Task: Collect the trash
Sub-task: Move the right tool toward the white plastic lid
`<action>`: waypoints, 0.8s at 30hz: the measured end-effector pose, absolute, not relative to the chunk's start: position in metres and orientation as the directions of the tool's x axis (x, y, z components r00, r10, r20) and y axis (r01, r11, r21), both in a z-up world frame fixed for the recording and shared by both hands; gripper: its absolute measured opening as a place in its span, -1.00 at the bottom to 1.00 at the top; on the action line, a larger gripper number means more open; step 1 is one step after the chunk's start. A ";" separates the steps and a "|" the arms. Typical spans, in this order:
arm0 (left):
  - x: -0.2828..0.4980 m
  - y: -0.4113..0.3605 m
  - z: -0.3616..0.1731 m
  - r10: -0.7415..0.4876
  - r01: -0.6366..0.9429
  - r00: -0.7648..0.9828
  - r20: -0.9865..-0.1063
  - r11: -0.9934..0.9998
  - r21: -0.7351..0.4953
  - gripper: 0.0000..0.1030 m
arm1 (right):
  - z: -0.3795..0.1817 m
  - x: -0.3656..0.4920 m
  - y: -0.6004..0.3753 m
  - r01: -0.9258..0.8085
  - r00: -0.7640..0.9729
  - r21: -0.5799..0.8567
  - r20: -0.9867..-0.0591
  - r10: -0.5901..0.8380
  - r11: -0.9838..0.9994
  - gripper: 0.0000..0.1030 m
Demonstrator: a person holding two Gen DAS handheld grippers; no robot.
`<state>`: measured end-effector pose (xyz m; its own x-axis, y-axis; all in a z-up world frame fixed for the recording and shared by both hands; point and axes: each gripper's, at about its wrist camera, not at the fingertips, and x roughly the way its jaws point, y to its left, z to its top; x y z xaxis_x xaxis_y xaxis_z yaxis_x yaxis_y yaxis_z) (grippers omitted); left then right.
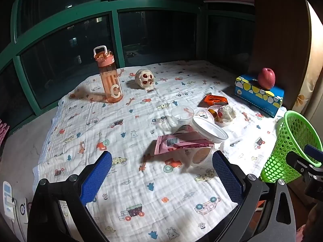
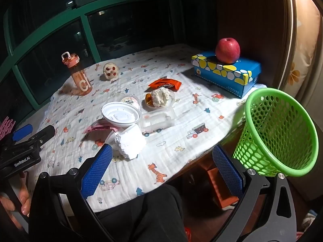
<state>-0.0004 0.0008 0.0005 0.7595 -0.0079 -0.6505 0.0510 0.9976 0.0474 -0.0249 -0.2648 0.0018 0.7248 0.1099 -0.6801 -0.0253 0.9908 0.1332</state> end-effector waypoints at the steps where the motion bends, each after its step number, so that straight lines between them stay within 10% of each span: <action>1: 0.000 0.001 0.000 -0.007 0.050 0.759 -0.651 0.998 0.048 0.87 | 0.001 -0.025 -0.265 -0.026 0.724 0.133 -0.680 0.110 0.991 0.91; 24: 0.013 0.004 -0.003 0.005 0.036 0.757 -0.654 0.998 0.049 0.87 | 0.000 -0.006 -0.261 -0.047 0.716 0.135 -0.687 0.128 0.990 0.91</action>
